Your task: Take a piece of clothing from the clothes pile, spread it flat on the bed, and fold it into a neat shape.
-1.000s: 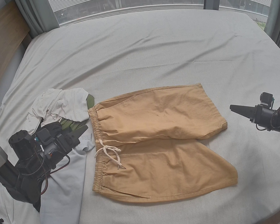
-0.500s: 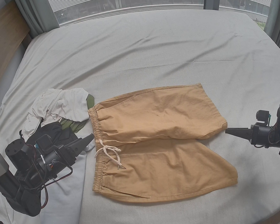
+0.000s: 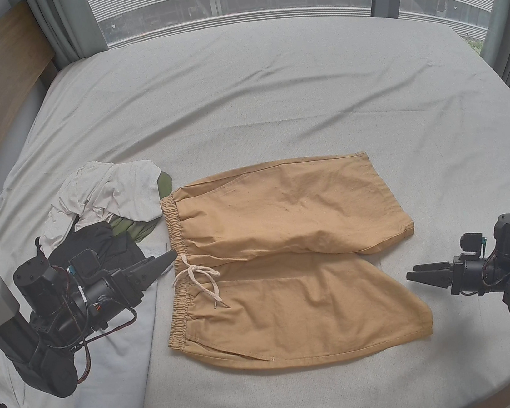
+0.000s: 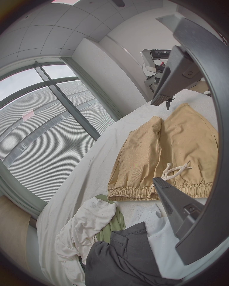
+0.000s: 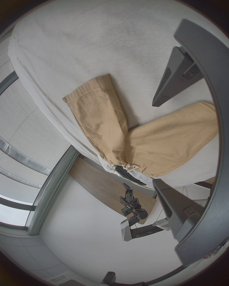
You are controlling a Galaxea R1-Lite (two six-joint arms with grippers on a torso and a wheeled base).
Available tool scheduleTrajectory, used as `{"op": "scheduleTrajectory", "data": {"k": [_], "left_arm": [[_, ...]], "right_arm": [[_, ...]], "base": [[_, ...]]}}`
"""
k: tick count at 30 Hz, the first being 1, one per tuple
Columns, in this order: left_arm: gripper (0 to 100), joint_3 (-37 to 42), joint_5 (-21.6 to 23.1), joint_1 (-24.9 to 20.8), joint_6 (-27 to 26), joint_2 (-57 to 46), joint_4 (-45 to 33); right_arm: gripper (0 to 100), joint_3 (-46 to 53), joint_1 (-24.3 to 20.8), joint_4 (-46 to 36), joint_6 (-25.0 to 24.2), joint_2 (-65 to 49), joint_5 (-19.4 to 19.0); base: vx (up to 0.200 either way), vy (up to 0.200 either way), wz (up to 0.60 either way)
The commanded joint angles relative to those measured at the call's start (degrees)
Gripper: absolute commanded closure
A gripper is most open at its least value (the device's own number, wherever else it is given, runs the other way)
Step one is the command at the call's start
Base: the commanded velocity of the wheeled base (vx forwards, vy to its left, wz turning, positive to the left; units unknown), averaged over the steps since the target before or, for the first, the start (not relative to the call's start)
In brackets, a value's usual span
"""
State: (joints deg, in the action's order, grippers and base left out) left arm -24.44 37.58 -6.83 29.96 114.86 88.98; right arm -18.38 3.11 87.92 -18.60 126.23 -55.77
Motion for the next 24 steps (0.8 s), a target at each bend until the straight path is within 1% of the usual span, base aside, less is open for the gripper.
{"op": "scheduleTrajectory", "data": {"k": [1, 12, 13, 18, 24], "left_arm": [[0, 0.0, 0.0, 0.0, 0.0, 0.3, 0.1], [0, 0.1, 0.1, -0.1, 0.0, 0.4, 0.1], [0, 0.1, 0.1, -0.1, 0.0, 0.4, 0.1], [0, 0.4, 0.2, -0.1, 0.1, 0.3, 0.1], [0, 0.4, 0.3, -0.1, 0.2, 0.2, 0.1]], "right_arm": [[0, 0.1, 0.0, 0.1, 0.1, 1.9, 0.0], [0, -0.5, -1.1, 0.1, 1.0, 4.8, 0.1], [0, -0.6, -1.9, 0.1, 1.1, 5.6, 0.2], [0, -0.9, -2.8, 0.1, 1.1, 6.5, 0.3], [0, -1.5, -3.0, 0.1, 1.1, 7.3, 0.3]], "base": [[0.000, 0.000, 0.00], [0.000, 0.000, 0.00], [0.000, 0.000, 0.00], [0.000, 0.000, 0.00], [0.000, 0.000, 0.00]]}}
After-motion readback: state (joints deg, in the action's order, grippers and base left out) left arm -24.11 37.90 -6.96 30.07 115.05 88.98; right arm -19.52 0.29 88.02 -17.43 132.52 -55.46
